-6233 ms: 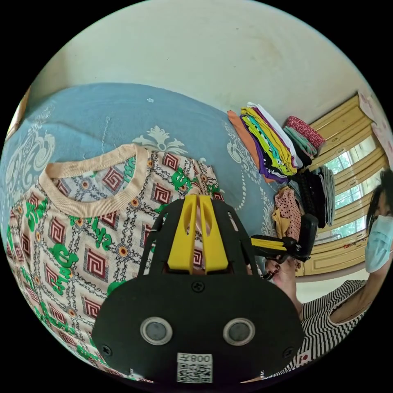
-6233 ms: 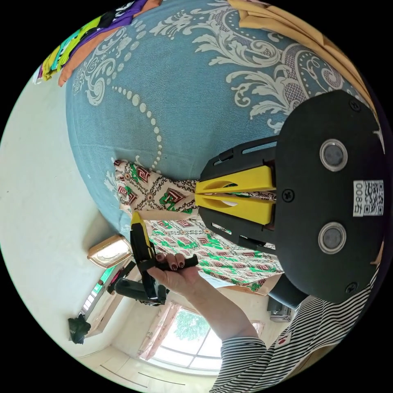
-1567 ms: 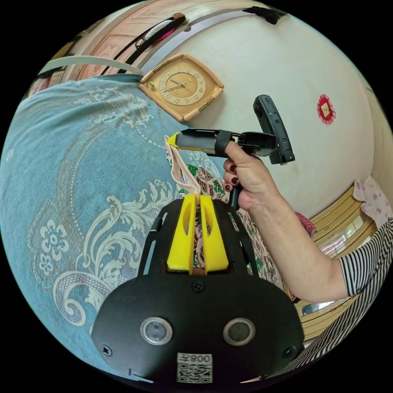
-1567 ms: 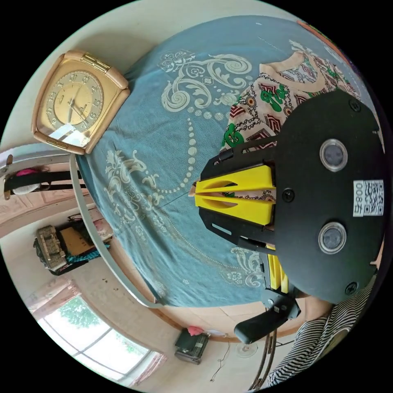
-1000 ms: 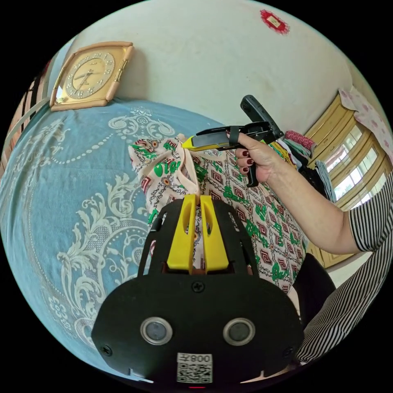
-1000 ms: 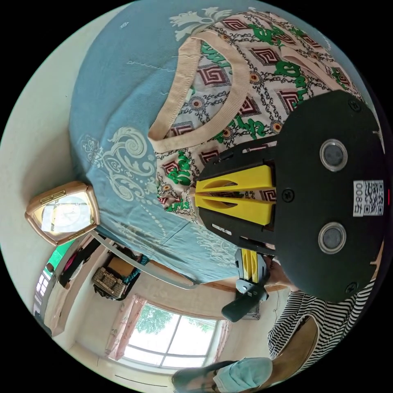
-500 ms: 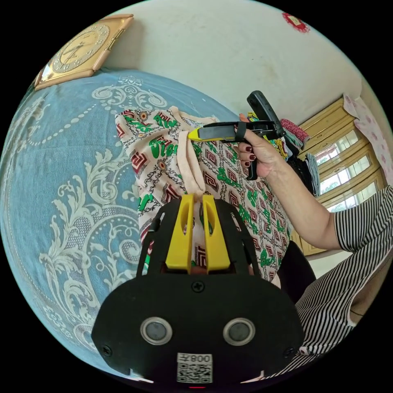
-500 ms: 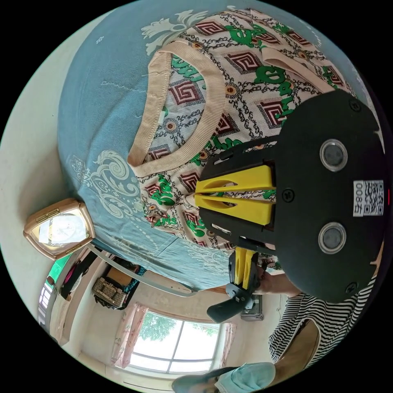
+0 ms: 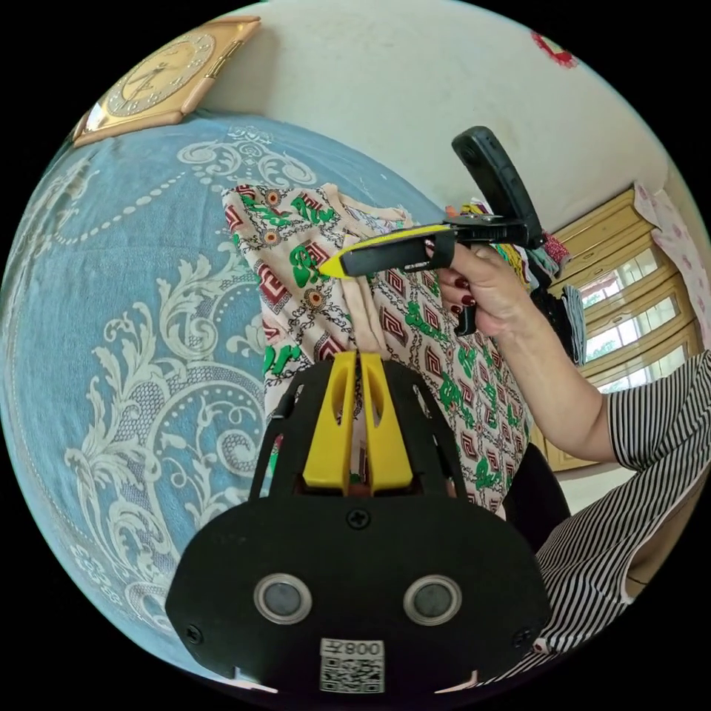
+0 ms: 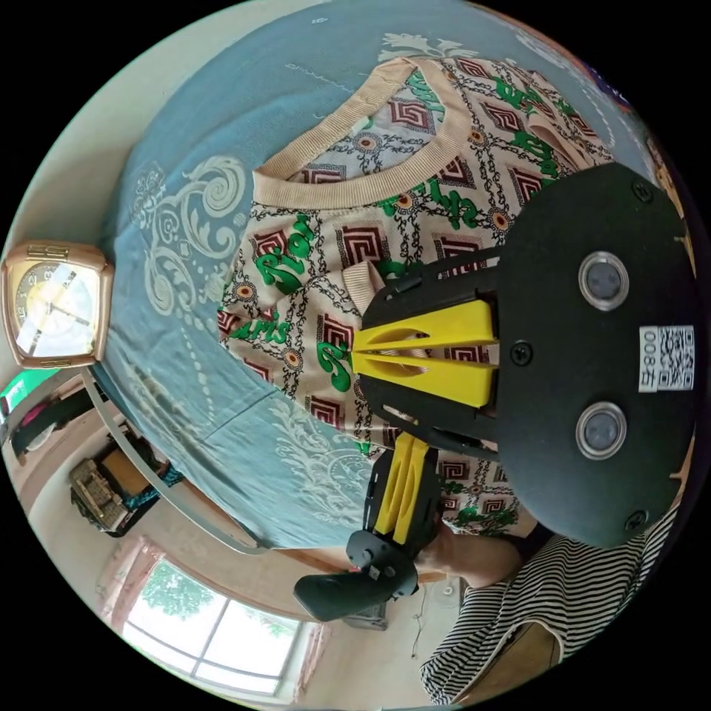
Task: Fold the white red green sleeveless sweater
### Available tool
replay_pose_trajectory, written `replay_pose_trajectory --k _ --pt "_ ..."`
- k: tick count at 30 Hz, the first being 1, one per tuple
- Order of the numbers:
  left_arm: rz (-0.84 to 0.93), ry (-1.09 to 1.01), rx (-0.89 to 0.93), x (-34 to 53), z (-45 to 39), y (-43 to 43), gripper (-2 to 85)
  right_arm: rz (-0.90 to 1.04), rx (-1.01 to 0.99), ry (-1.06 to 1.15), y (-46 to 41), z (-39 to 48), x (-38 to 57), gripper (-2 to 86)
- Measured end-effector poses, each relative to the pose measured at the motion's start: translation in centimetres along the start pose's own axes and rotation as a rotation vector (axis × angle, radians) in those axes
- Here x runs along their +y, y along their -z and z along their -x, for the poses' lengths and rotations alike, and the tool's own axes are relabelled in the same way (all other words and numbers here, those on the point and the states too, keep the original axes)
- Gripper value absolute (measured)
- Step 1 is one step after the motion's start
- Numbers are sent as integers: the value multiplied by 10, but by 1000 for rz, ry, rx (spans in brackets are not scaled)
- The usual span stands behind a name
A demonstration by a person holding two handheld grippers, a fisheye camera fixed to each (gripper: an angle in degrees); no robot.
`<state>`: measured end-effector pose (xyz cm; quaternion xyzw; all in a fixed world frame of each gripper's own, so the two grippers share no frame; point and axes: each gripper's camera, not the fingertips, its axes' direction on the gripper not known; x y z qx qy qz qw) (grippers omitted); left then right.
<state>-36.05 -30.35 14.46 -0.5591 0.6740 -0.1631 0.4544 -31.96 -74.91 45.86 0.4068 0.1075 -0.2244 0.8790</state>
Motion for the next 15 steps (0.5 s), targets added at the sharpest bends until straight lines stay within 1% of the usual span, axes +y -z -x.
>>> replay_pose_trajectory --k 4,6,7,8,12,14,15 --pt "-35 15 14 1 3 4 6 -73 -20 -51 15 -7 15 1" --pt "-63 38 12 3 6 8 4 -44 -10 -45 10 -5 16 1" --pt "-52 42 10 3 7 7 3 -22 -2 -41 5 -3 16 1" --pt "-27 44 18 2 8 5 3 -45 -13 -47 10 -1 17 1" --pt "-125 50 102 7 10 17 2 -104 42 36 22 25 7 1" --pt "-142 75 71 10 12 21 2 -86 65 84 18 37 -11 1" --pt "-121 85 46 11 13 19 2 -85 71 92 17 39 -15 1"
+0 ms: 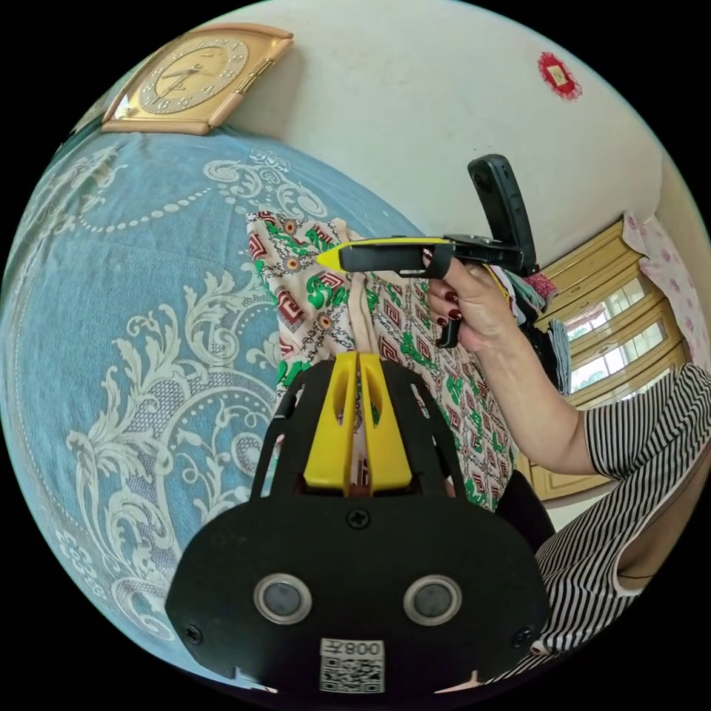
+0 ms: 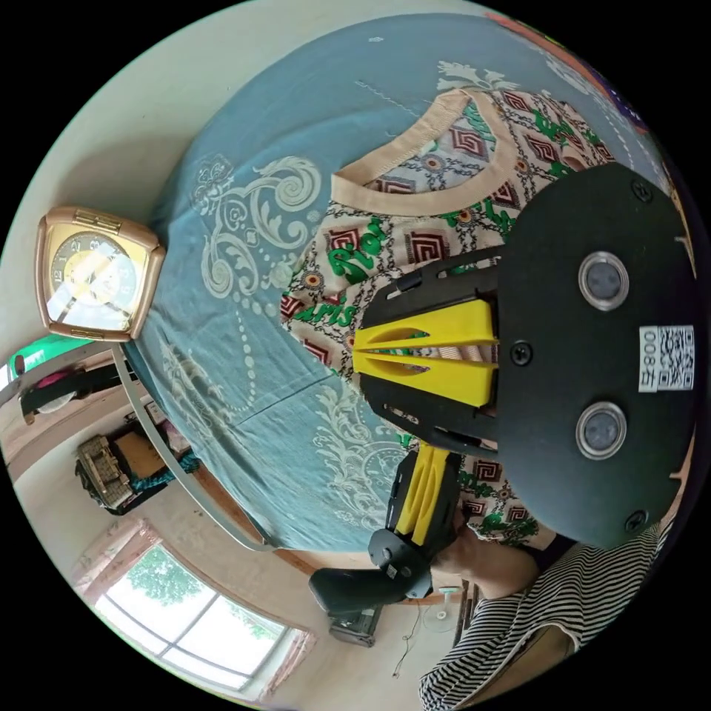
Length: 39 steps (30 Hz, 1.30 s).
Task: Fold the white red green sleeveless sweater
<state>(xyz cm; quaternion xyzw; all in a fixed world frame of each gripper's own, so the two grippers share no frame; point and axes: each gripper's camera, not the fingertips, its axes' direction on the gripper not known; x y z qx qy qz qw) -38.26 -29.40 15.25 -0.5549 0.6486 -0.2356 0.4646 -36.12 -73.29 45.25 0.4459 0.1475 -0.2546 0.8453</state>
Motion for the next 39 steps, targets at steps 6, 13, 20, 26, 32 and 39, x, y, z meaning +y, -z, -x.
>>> replay_pose_trajectory --k 6,13,20,26,32,39 --pt "36 14 -146 7 -3 3 2 22 -16 -11 -24 -1 -27 1" --pt "-40 50 -5 24 9 19 2 0 -6 -3 -4 15 -10 1" --pt "15 51 -80 39 7 24 2 7 -26 -28 2 19 11 1" --pt "7 50 -87 56 5 35 2 -6 -41 -28 24 26 38 1" --pt "-26 79 -85 79 9 51 2 -68 -91 7 81 56 126 1" --pt "-29 93 -129 104 6 63 1 23 -73 -64 79 68 205 1"
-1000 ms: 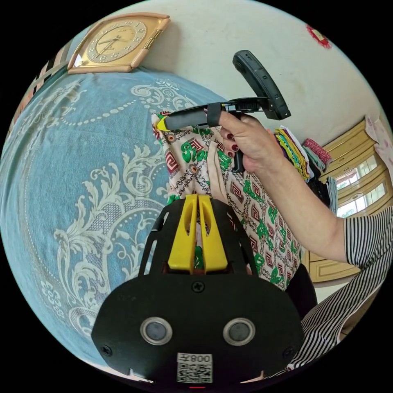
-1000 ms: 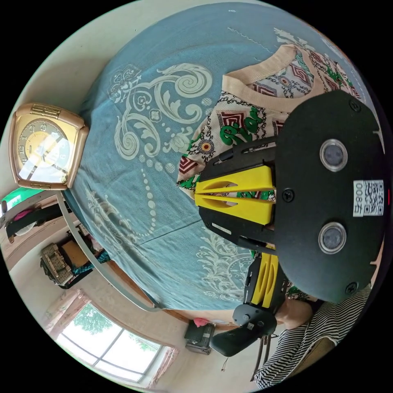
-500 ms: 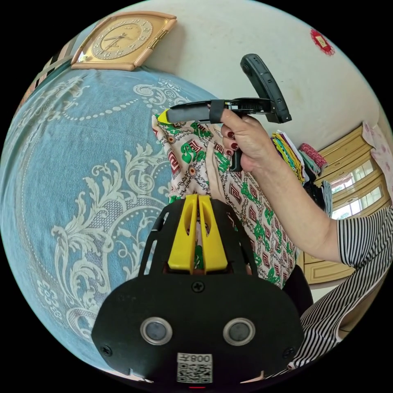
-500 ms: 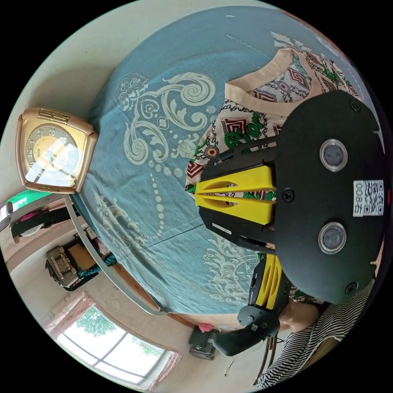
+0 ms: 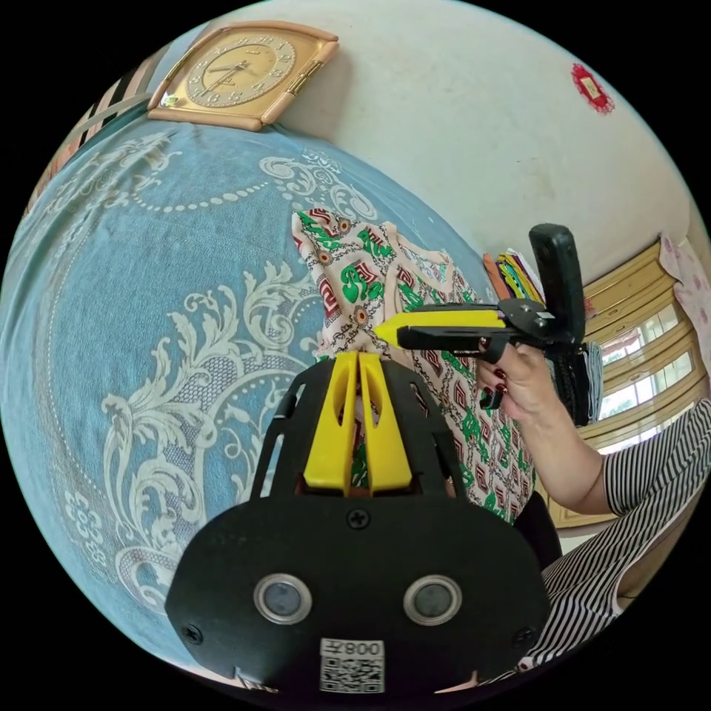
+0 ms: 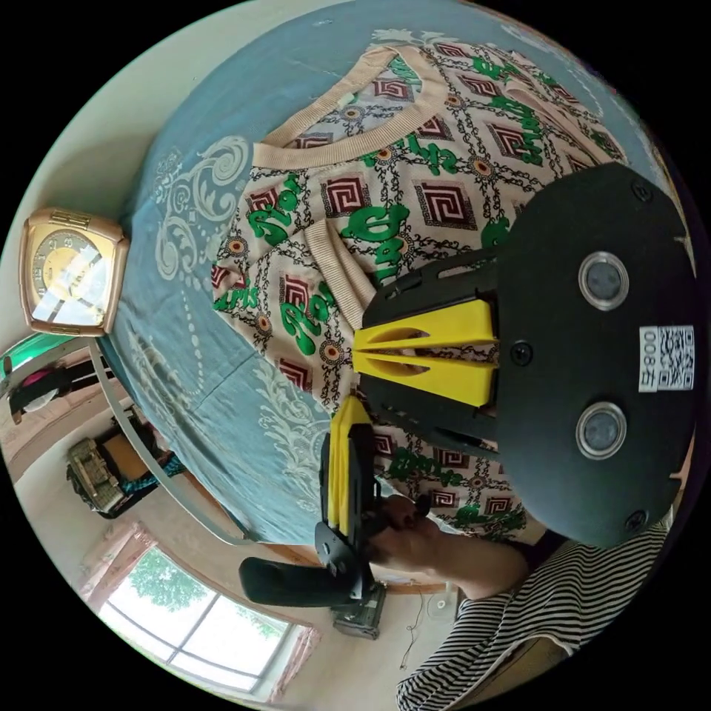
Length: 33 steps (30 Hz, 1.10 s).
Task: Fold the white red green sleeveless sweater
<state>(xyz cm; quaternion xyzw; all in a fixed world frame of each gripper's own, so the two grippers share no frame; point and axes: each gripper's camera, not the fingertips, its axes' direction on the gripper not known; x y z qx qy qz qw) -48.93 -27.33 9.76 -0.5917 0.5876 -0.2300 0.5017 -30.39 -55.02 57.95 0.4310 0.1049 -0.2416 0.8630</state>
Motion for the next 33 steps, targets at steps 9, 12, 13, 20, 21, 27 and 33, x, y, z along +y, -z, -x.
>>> replay_pose_trajectory --k 9,12,13,20,21,27,33 --pt "-14 7 -73 32 1 17 2 -30 -44 -26 31 13 66 1" --pt "-50 -24 -73 46 -2 26 2 -70 -56 -42 64 19 100 0" --pt "-61 -32 -70 50 -2 28 2 -61 -77 -52 76 21 119 1" --pt "-94 -2 40 84 -1 51 3 42 -131 -232 139 19 287 1" --pt "-77 2 51 89 -2 55 4 50 -131 -250 144 19 301 1" --pt "-42 136 288 140 6 89 12 14 -174 -433 213 21 439 0" --pt "5 322 324 238 17 140 58 -85 -165 -593 277 32 575 0"
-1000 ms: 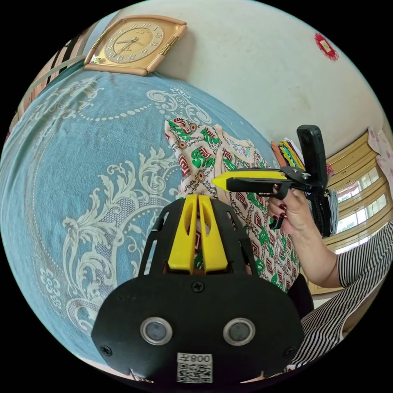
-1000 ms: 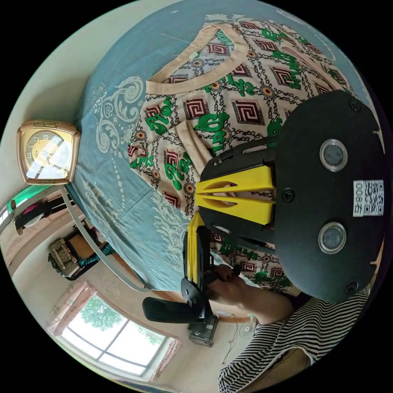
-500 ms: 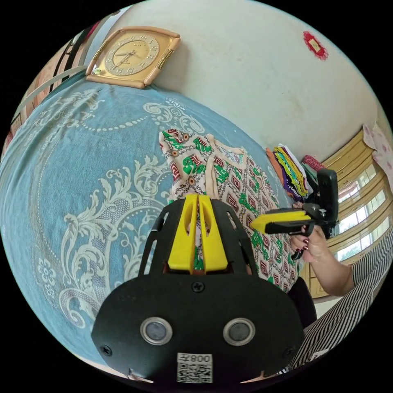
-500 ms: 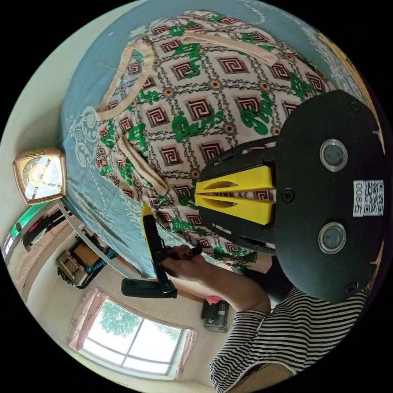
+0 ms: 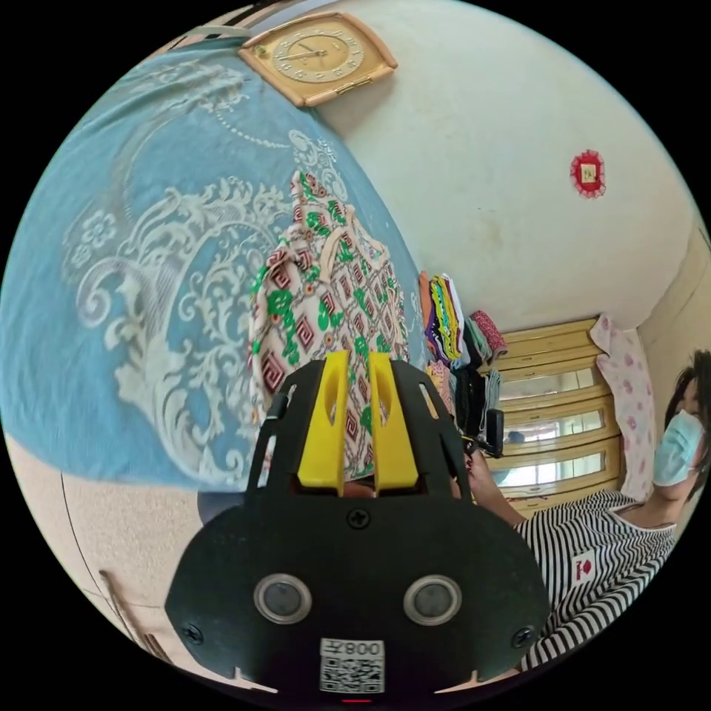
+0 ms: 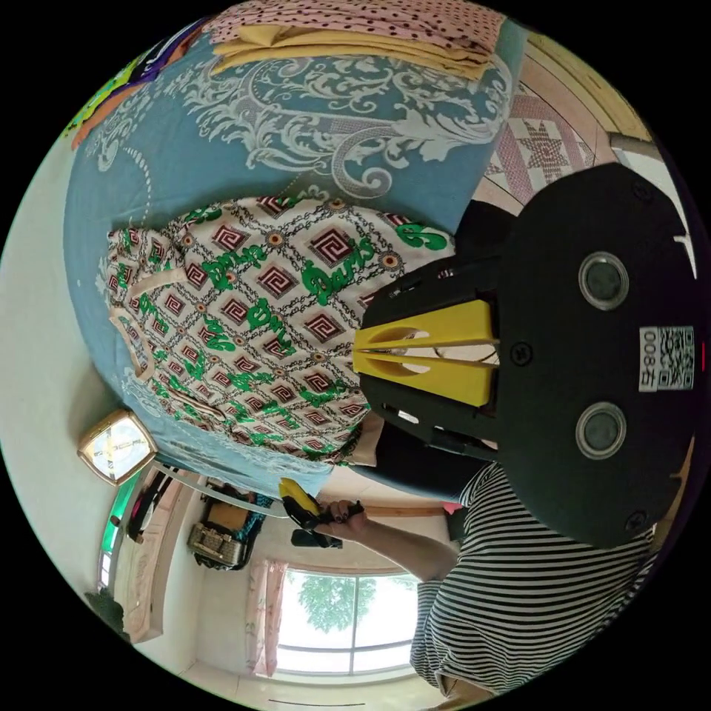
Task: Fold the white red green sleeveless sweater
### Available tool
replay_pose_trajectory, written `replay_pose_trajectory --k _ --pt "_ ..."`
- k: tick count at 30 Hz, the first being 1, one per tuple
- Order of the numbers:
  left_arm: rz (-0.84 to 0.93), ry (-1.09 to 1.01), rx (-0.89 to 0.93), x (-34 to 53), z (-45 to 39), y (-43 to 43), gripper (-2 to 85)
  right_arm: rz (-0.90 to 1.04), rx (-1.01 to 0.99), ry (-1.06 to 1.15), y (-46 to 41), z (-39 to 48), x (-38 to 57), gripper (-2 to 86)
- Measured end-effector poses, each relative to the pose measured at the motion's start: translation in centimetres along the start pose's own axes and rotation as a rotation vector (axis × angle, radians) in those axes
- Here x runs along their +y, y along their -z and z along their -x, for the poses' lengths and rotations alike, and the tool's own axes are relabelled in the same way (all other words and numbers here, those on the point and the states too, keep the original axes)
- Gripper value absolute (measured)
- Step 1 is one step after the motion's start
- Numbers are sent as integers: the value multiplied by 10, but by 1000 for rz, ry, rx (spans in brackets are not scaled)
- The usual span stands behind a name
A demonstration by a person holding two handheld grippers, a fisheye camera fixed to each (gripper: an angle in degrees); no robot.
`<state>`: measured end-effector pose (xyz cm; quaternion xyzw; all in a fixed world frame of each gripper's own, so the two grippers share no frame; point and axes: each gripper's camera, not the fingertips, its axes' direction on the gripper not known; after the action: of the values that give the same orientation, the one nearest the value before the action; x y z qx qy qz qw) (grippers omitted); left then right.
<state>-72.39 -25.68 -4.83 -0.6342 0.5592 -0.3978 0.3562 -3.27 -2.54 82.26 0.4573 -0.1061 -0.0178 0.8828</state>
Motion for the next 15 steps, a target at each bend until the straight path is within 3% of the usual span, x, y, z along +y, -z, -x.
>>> replay_pose_trajectory --k 8,15 --pt "10 144 -62 99 22 38 81 -120 -6 -178 54 -69 141 1" --pt "92 118 -65 128 7 16 89 -186 74 -219 74 -88 178 8"
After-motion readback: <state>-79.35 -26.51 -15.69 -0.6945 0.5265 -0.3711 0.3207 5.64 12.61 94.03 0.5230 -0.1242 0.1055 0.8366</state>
